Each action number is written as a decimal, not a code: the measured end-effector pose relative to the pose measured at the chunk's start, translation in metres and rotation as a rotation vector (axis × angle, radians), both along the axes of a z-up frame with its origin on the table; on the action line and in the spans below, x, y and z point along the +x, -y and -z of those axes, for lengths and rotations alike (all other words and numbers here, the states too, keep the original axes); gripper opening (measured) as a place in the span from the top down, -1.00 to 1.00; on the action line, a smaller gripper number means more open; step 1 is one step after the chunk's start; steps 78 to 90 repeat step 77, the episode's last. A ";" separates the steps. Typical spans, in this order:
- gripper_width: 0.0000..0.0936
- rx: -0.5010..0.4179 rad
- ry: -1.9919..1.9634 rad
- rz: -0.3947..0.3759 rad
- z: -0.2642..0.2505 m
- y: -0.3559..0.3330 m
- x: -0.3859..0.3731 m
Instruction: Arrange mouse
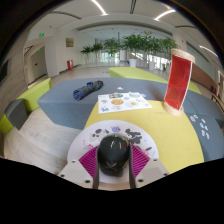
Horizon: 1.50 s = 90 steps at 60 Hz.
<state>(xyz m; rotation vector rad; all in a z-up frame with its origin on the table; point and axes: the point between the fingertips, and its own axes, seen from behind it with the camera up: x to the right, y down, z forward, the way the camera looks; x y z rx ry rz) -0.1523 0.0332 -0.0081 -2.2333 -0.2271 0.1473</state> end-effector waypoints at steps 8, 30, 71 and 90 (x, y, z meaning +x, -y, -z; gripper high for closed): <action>-0.04 -0.011 0.010 -0.028 0.002 0.001 -0.001; -0.81 0.035 0.074 -0.135 -0.081 0.083 -0.004; -0.80 0.146 -0.030 -0.054 -0.123 0.170 0.051; -0.82 0.100 -0.029 -0.115 -0.107 0.180 0.047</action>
